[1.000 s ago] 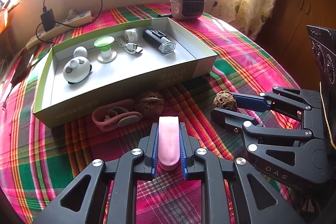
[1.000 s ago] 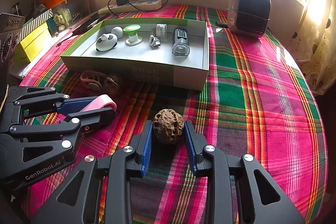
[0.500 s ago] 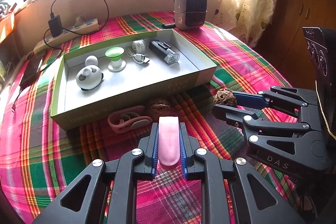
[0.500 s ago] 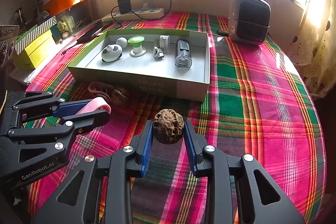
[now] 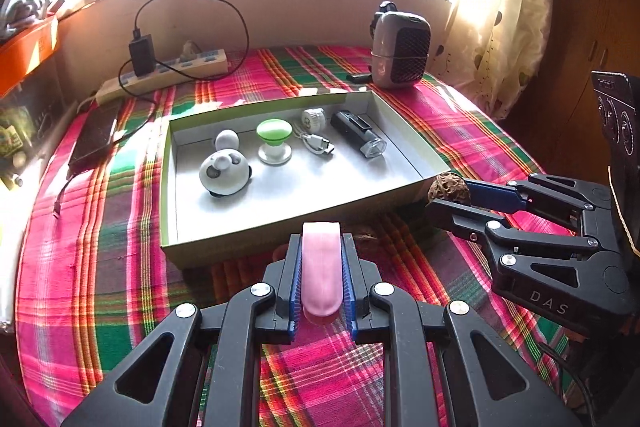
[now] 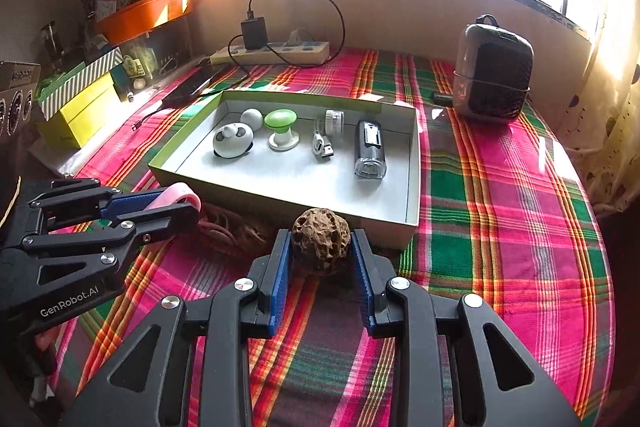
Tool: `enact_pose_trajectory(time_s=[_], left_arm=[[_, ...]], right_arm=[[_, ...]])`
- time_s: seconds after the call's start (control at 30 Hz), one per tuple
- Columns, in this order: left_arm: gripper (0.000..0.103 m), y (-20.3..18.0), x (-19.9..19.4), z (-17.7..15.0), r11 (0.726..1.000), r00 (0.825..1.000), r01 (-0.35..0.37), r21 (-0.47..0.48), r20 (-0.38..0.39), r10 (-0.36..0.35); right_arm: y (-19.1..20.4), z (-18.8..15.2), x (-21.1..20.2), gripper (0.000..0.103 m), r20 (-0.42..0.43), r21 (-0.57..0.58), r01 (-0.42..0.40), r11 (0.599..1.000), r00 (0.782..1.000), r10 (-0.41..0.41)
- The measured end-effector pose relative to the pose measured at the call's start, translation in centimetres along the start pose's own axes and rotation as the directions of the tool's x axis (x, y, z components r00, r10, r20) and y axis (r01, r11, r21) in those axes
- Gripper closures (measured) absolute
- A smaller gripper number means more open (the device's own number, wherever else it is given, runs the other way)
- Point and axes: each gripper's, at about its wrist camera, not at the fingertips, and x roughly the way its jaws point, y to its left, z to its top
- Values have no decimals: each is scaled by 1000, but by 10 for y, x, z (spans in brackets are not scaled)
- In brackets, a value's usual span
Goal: Organize objects
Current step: 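Carry the pink case and walnut over the box lid and lower them, then set the pink case and walnut on the lid floor and open both grippers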
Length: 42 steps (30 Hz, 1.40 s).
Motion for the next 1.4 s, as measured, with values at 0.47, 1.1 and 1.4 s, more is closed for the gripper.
enact_pose_trajectory(time_s=[0.47, 1.1, 1.4], left_arm=[[87, 33, 10, 21, 997, 999, -50, -62, 9, 51], [87, 57, 47, 35, 990, 997, -79, -115, -35, 76], [87, 61, 63, 38, 989, 994, -94, -114, -63, 88]], right_arm=[[13, 33, 28, 72, -15, -43, -58, 997, 998, 58], [15, 64, 89, 72, -92, -34, -141, 989, 986, 138], [16, 68, 106, 72, -117, -34, -139, 990, 984, 134]])
